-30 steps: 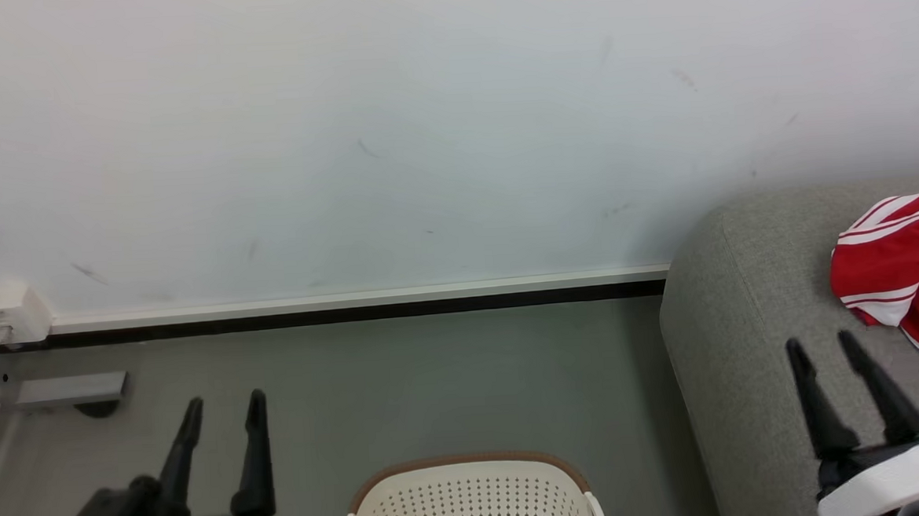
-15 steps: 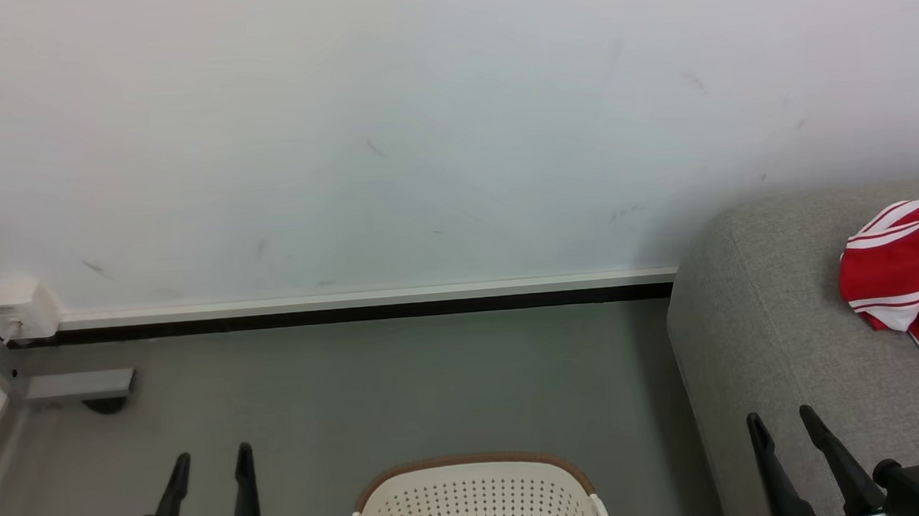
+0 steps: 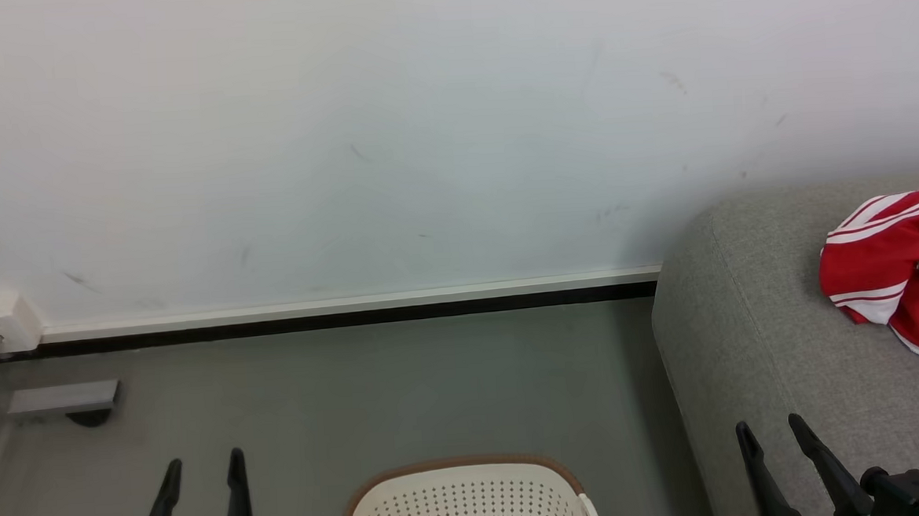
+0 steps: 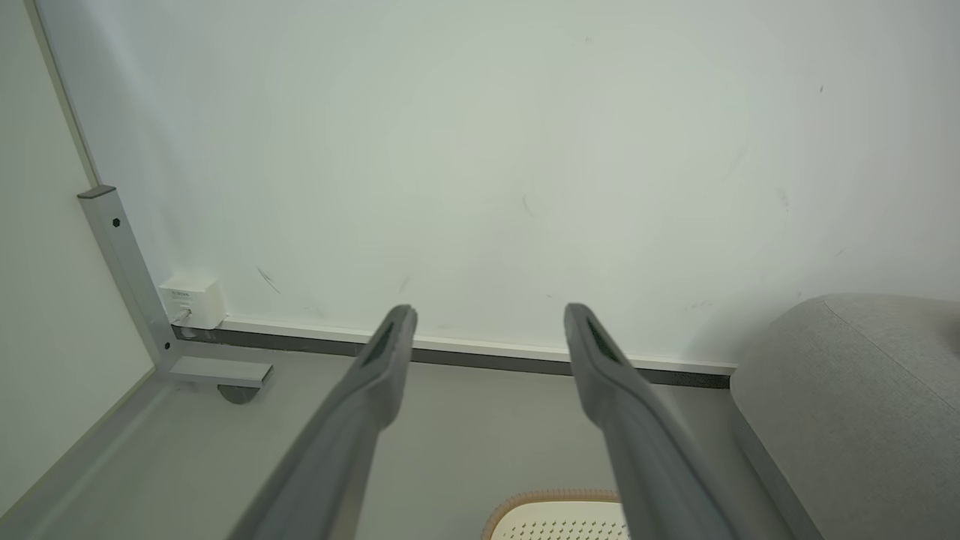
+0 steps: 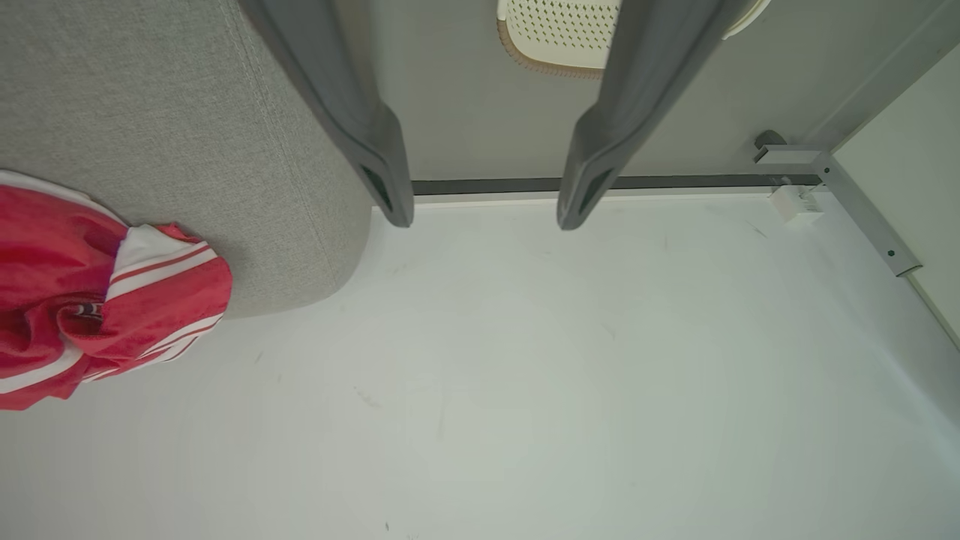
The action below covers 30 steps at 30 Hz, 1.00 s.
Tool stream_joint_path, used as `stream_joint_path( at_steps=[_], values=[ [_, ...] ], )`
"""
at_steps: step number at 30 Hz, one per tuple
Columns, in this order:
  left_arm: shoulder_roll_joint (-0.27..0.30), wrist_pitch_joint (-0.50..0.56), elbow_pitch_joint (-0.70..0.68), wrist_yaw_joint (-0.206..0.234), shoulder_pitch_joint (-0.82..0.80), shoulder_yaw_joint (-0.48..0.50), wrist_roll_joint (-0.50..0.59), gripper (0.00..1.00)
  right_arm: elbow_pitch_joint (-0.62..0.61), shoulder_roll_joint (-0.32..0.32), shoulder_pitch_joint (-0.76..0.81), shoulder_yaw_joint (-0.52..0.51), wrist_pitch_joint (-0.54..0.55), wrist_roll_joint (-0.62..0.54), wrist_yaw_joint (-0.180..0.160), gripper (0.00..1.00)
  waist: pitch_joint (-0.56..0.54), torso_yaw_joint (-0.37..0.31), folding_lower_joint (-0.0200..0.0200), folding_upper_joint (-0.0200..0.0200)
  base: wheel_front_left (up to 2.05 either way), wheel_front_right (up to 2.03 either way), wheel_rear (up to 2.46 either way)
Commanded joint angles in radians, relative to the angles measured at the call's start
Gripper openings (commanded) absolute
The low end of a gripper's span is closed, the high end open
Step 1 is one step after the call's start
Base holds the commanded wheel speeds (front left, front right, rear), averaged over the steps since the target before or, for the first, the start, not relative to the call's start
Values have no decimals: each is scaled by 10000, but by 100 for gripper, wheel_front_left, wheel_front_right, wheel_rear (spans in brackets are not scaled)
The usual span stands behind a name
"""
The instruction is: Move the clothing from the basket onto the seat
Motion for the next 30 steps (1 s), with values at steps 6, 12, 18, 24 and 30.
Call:
stream_joint_path(
  at_steps=[6,12,18,24,30],
  values=[
    [-97,-2,45,-160,-3,175,175,100,-55,-29,-144,-29,-32,-127,6,100,-17,-64,0,0,0,0,0],
    [-215,4,240,-190,47,163,140,0,71,59,73,12,19,-67,0,0,-10,-75,0,0,0,0,0],
    [-275,276,573,-217,4,250,-522,0,208,210,202,-118,234,496,0,0,2,-63,0,0,0,0,0],
    [-265,563,509,-266,-85,243,-1734,0,107,286,137,-388,523,1443,0,0,23,-41,0,0,0,0,0],
    [-256,805,428,-311,-154,216,-2852,0,14,353,75,-642,794,2318,0,0,44,-19,0,0,0,0,0]
  ],
)
